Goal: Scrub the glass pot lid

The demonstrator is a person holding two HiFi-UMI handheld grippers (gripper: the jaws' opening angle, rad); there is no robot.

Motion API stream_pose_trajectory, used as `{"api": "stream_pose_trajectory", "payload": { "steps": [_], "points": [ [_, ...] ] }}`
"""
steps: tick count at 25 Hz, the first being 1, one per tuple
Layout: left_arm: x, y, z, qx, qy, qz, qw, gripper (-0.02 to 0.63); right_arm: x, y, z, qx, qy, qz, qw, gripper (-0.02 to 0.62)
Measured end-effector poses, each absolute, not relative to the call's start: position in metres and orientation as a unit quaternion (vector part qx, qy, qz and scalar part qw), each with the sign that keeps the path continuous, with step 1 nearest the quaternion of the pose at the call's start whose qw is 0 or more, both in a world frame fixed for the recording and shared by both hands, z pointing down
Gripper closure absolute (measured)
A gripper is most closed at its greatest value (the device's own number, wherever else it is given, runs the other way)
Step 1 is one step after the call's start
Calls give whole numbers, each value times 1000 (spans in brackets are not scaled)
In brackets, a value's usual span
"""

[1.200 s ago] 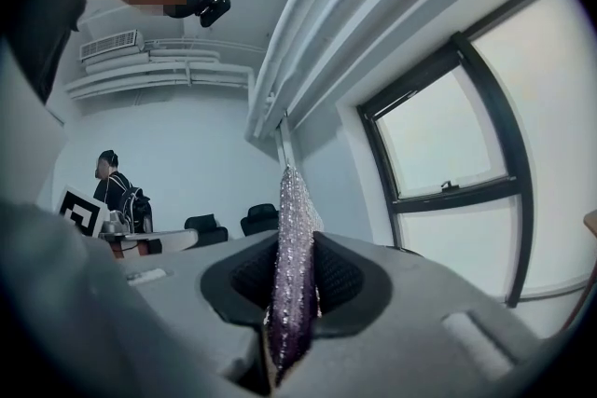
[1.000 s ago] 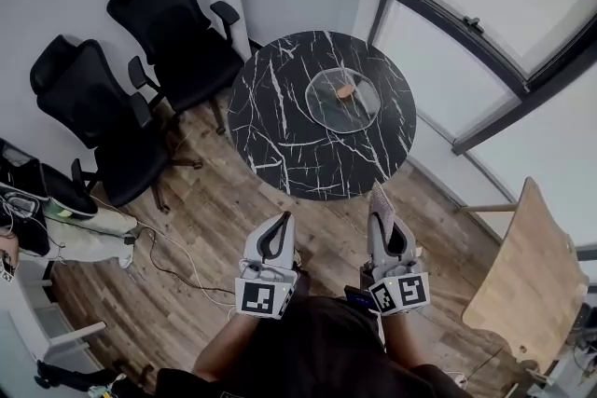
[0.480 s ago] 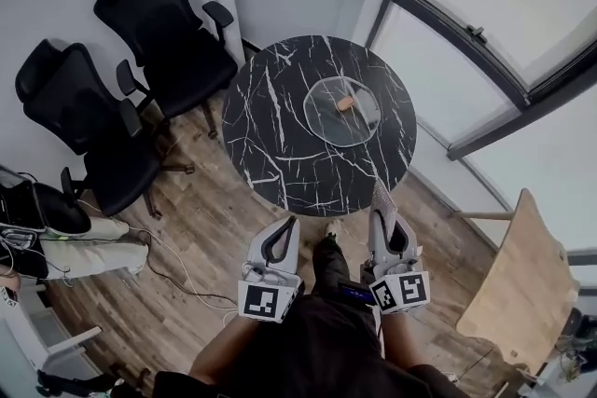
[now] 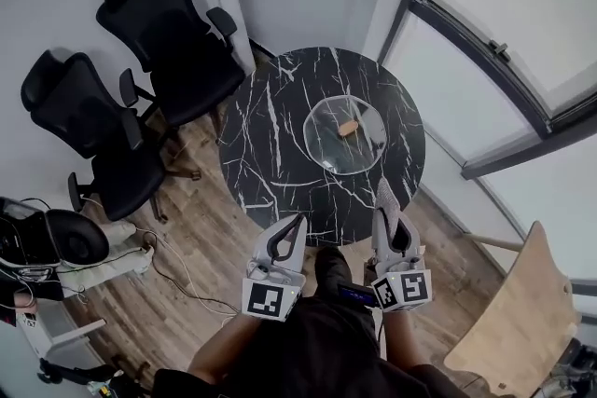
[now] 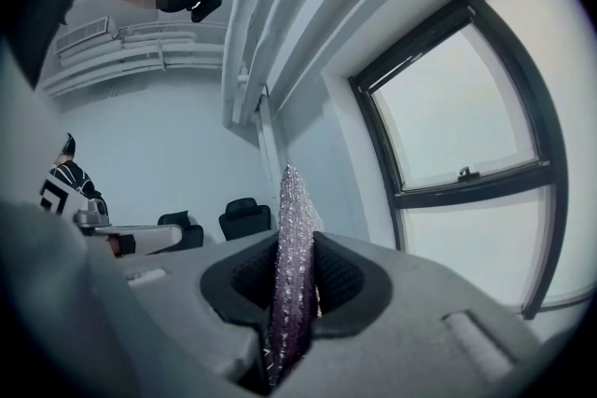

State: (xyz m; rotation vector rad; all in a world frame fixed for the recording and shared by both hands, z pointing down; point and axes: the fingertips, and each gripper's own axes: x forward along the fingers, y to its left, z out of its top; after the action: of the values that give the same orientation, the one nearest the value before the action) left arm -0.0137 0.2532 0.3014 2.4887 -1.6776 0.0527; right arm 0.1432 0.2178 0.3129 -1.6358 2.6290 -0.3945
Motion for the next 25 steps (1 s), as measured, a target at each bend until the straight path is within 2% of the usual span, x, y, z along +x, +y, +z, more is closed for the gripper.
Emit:
{"api": "stream_pose_trajectory", "payload": {
  "steps": [13, 25],
  "points": [
    [59, 128, 357, 828, -550, 40, 105, 603, 181, 85, 388, -480, 860, -172, -33, 522],
    [62, 69, 367, 819, -560, 26, 121, 603, 195, 8, 430, -478, 862, -139, -98, 522]
  ]
}}
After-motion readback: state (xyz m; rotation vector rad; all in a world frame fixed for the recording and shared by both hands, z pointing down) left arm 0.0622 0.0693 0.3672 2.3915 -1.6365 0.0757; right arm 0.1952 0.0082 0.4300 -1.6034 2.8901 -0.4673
